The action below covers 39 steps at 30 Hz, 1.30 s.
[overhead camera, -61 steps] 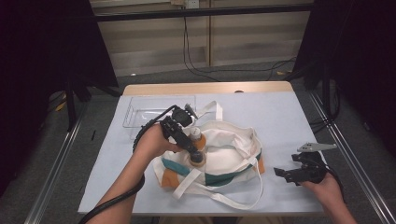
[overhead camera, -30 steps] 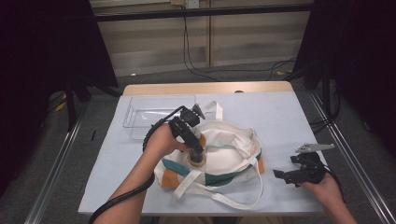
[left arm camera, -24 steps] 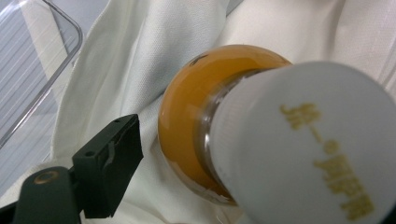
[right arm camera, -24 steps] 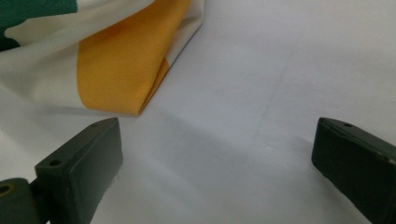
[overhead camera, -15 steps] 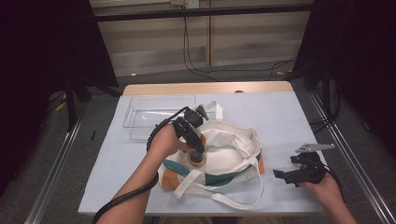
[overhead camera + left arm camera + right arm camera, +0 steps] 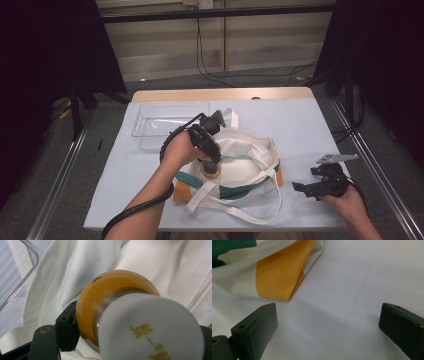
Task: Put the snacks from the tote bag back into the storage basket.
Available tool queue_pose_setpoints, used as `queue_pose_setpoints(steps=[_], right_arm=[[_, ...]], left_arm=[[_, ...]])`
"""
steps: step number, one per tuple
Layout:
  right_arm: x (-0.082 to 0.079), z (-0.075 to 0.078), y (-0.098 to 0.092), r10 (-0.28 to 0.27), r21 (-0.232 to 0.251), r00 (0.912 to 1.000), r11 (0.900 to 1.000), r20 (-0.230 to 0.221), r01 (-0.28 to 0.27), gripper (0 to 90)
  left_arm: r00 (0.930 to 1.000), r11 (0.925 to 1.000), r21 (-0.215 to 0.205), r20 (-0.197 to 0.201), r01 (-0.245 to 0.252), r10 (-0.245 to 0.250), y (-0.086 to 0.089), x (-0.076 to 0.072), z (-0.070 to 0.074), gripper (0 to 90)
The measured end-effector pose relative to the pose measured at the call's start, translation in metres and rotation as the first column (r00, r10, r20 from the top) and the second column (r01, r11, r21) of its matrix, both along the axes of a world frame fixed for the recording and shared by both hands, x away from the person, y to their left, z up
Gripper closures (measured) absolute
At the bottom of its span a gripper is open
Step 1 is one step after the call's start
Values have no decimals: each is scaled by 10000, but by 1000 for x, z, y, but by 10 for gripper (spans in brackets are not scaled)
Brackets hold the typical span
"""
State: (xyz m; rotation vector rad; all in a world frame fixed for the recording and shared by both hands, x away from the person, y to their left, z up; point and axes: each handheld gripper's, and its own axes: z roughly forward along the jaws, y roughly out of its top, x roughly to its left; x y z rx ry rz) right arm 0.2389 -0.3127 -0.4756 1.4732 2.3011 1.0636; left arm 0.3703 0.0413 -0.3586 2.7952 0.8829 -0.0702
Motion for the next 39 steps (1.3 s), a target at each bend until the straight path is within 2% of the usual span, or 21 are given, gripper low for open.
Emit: queue_pose_setpoints(steps=[1, 2, 8, 13, 18, 19, 24, 27, 32, 33, 35, 39], right_arm=[[0, 0, 0, 3, 16, 10000, 10000, 31, -3, 18], [0, 0, 0, 5, 23, 10000, 10000, 31, -5, 18], [0, 0, -1, -21, 70, 10000, 10000, 6, 21, 18], [-1, 1, -1, -4, 96, 10000, 10000, 33, 3, 18], [-1, 1, -1, -89, 107, 10000, 9999, -10, 89, 18], [-1, 1, -2, -69, 85, 10000, 9999, -13, 69, 18], [-1, 1, -1, -59, 94, 10000, 9999, -1, 59, 18], [-1, 1, -1, -54, 76, 10000, 10000, -35, 54, 18], [0, 1, -1, -48, 80, 10000, 10000, -31, 48, 18], [0, 2, 0, -38, 80, 10000, 10000, -45, 38, 18], [-1, 2, 0, -46, 98, 10000, 9999, -62, 46, 18], [-1, 2, -1, -41, 66, 10000, 10000, -31, 42, 18]], left_arm=[[9998, 9999, 7, 33, 171, -171, 0, 2, 2, 301], [10000, 10000, -68, -43, -71, 70, -1, 1, 5, 301], [10000, 9998, 180, 34, 87, -88, -4, 2, 19, 301], [9999, 9995, 294, -45, -102, 104, -5, 2, 30, 301], [10000, 9997, 238, -9, 61, -61, -5, 3, 40, 300], [10000, 9998, 186, -57, -76, 77, -6, 2, 42, 300], [9998, 9997, 214, 211, -67, 62, -4, 4, 54, 301], [9995, 9996, 96, 171, -261, 259, -2, 5, 60, 300], [9996, 9997, 128, 200, -195, 193, -1, 7, 69, 301], [9990, 9991, 100, 197, -401, 399, -2, 6, 71, 301], [9993, 9996, 59, 268, -274, 272, -1, 8, 75, 301], [9986, 9991, 45, 315, -418, 416, -1, 9, 83, 301]])
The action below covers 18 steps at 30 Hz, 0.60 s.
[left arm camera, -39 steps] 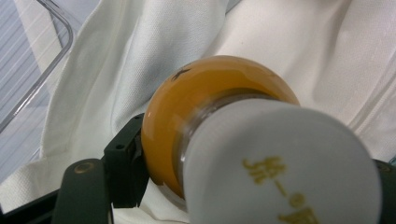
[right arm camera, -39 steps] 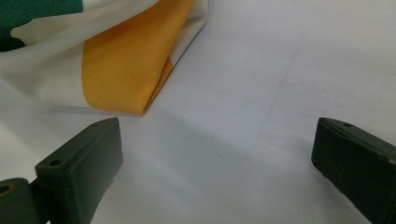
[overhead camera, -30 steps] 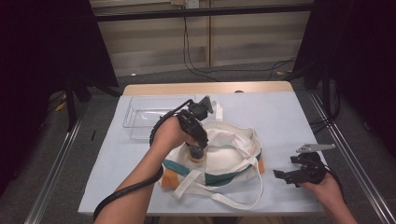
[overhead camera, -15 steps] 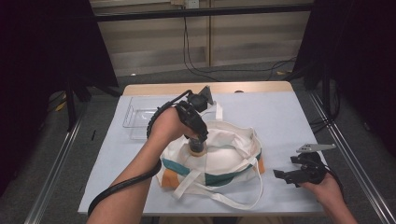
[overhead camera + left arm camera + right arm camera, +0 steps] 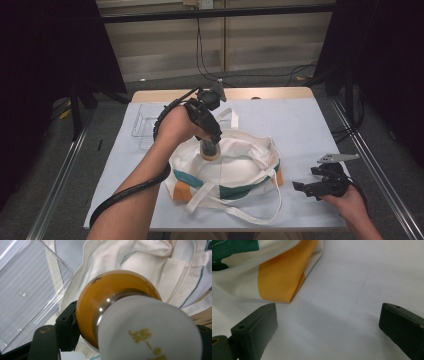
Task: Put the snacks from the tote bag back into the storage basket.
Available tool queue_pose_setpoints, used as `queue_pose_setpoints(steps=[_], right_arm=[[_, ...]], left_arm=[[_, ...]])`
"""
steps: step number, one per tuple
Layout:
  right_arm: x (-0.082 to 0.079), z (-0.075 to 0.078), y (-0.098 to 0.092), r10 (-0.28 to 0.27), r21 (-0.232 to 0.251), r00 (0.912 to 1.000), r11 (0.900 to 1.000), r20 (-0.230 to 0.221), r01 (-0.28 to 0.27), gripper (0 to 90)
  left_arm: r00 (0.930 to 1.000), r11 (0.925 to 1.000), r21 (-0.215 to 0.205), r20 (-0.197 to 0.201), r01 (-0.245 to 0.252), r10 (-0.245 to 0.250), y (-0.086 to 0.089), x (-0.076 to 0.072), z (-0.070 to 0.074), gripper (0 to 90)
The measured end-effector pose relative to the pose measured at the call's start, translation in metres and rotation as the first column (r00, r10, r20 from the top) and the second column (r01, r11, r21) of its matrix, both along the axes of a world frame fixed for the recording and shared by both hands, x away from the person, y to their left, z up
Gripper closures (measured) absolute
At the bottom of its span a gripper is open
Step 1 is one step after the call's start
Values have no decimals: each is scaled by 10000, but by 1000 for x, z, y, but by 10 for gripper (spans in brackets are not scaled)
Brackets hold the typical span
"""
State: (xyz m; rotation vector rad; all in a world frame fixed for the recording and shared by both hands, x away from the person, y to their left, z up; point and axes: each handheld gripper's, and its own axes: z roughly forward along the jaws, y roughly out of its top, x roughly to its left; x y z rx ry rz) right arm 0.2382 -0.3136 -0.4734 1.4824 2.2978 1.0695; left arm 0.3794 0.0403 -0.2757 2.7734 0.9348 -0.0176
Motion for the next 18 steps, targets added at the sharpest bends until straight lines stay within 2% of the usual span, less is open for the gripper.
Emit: queue_pose_setpoints(steps=[18], right_arm=[[0, 1, 2, 89, 39, 10000, 10000, 14, -89, 18]], left_arm=[[9982, 9983, -70, 156, -571, 572, 9, 14, 21, 301]])
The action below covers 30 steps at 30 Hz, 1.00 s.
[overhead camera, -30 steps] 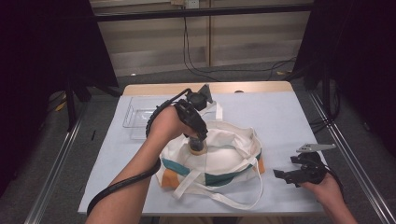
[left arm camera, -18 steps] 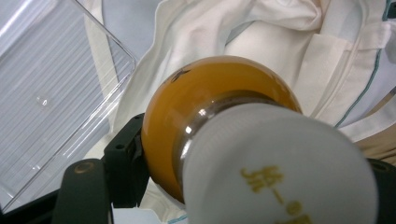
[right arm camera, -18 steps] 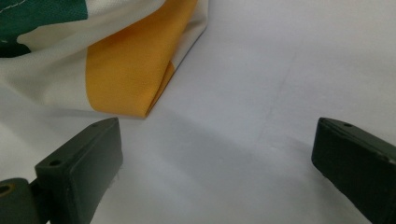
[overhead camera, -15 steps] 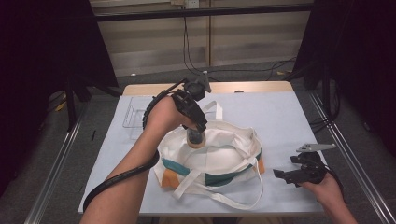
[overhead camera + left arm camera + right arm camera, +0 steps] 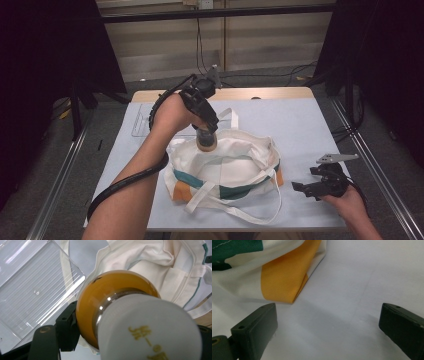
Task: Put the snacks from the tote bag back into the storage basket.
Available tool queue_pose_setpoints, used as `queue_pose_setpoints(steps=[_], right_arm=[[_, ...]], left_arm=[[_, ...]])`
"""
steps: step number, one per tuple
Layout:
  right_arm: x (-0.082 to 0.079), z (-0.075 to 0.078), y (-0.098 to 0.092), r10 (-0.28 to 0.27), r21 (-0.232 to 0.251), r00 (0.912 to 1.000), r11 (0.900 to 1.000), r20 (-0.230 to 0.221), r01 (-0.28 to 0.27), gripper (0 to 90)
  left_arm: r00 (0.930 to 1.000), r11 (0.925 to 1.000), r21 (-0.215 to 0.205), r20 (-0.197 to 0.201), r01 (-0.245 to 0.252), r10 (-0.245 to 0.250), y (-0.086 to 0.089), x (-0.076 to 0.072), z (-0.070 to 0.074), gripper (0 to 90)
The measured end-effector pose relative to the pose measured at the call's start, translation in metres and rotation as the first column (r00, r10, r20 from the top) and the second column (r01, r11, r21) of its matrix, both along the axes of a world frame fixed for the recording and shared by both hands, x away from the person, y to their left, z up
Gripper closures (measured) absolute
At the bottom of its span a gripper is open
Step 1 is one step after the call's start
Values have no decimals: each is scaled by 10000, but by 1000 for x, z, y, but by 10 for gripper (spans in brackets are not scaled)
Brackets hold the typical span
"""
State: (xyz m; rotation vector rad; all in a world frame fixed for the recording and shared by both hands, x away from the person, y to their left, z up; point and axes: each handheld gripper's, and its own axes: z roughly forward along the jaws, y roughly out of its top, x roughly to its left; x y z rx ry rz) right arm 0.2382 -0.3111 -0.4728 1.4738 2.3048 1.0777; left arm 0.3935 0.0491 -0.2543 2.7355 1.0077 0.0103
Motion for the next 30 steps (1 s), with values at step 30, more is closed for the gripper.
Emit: queue_pose_setpoints(steps=[30], right_arm=[[0, 2, 5, 268, -97, 9996, 9996, 17, -268, 18]], left_arm=[[9961, 9962, -8, 162, -869, 869, 16, 27, 17, 301]])
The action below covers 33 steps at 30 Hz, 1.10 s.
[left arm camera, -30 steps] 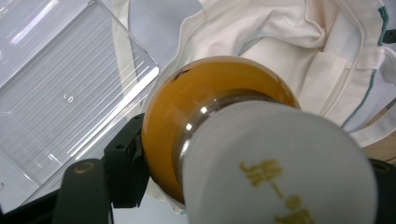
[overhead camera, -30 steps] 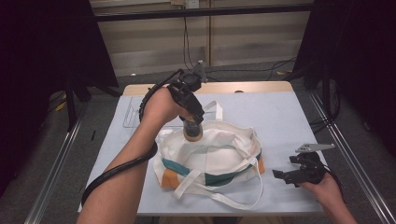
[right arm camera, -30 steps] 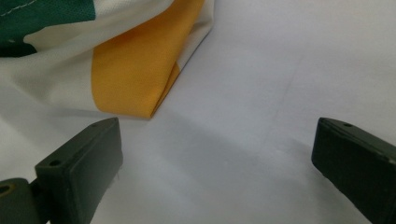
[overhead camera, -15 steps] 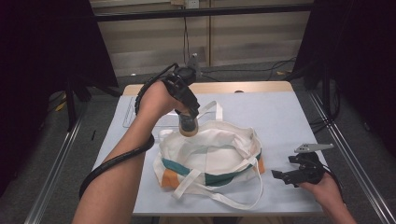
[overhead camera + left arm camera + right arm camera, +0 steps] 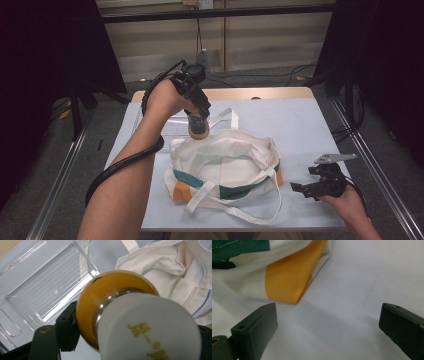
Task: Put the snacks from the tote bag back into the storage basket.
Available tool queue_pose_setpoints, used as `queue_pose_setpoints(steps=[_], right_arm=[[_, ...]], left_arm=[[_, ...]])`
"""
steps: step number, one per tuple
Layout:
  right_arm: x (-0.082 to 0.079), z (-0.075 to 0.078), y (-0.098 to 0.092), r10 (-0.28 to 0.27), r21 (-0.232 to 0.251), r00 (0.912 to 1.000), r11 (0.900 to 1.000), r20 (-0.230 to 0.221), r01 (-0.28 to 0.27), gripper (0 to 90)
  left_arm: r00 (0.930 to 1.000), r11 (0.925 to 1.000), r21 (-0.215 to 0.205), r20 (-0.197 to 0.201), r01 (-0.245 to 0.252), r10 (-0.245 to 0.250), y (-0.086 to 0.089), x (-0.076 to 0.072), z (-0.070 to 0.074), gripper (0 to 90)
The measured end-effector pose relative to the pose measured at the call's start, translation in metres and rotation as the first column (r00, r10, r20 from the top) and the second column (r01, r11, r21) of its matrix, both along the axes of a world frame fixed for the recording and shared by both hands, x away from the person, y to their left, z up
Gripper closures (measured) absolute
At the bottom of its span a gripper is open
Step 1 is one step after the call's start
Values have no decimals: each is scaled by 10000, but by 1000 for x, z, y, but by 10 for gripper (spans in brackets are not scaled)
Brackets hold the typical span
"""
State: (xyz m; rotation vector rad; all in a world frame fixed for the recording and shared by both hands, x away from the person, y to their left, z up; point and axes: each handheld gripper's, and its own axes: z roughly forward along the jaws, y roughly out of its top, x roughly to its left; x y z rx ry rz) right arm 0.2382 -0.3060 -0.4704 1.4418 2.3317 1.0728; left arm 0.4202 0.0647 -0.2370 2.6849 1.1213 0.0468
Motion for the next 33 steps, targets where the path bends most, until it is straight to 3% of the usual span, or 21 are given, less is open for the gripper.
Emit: queue_pose_setpoints(steps=[10, 33], right_arm=[[1, 1, 1, -18, -80, 9998, 10000, 191, 19, 18], [2, 0, 3, 114, -192, 9999, 9998, 125, -112, 18]], left_arm=[[9997, 9997, 51, 63, -234, 234, 6, 9, 4, 301], [9982, 9983, 107, 174, -574, 572, 11, 27, 6, 302]])
